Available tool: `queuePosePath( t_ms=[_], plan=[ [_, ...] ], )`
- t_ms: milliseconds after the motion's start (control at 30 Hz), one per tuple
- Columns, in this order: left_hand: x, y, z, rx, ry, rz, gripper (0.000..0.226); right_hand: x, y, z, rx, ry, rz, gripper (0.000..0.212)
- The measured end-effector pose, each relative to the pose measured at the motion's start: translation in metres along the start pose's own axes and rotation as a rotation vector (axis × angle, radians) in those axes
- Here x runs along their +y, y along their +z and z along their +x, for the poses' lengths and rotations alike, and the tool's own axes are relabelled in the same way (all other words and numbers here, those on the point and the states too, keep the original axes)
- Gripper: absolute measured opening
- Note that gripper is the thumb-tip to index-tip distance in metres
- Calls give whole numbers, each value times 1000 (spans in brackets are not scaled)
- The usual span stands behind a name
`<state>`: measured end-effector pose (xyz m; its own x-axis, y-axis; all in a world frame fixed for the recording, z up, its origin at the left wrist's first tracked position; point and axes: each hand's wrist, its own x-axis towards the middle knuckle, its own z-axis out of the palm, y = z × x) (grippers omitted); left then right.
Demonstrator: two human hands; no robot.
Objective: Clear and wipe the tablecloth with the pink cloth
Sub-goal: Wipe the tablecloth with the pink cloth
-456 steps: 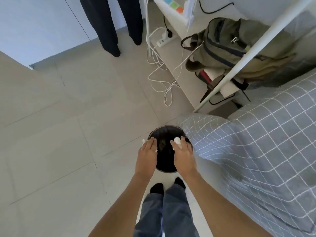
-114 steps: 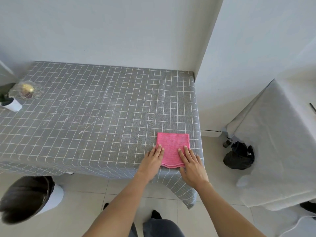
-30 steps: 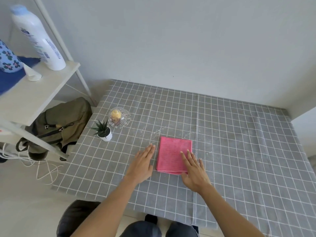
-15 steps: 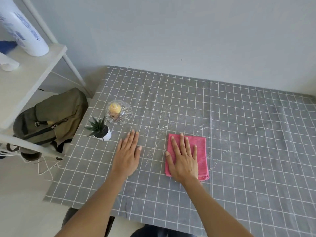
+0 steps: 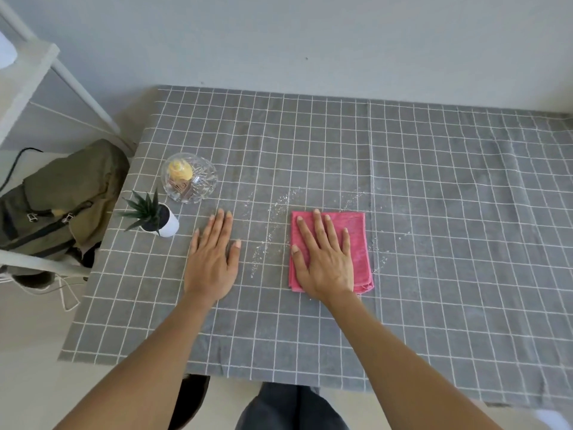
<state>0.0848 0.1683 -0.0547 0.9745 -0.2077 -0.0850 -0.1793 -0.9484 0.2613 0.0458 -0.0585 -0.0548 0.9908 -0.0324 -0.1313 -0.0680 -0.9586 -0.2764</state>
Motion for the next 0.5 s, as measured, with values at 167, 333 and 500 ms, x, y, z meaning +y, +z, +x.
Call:
queuePosePath(
  t_ms=[167, 333, 500],
  plan=[
    [0, 1, 0, 3, 4, -4, 58, 2, -2, 0, 7, 13, 34, 61],
    [-1, 3, 1, 5, 4, -2, 57, 18, -4, -3, 10, 110, -10, 57],
    [-2, 4, 1, 2, 10, 9, 57, 40, -11, -9, 50, 343, 28, 58]
  ],
)
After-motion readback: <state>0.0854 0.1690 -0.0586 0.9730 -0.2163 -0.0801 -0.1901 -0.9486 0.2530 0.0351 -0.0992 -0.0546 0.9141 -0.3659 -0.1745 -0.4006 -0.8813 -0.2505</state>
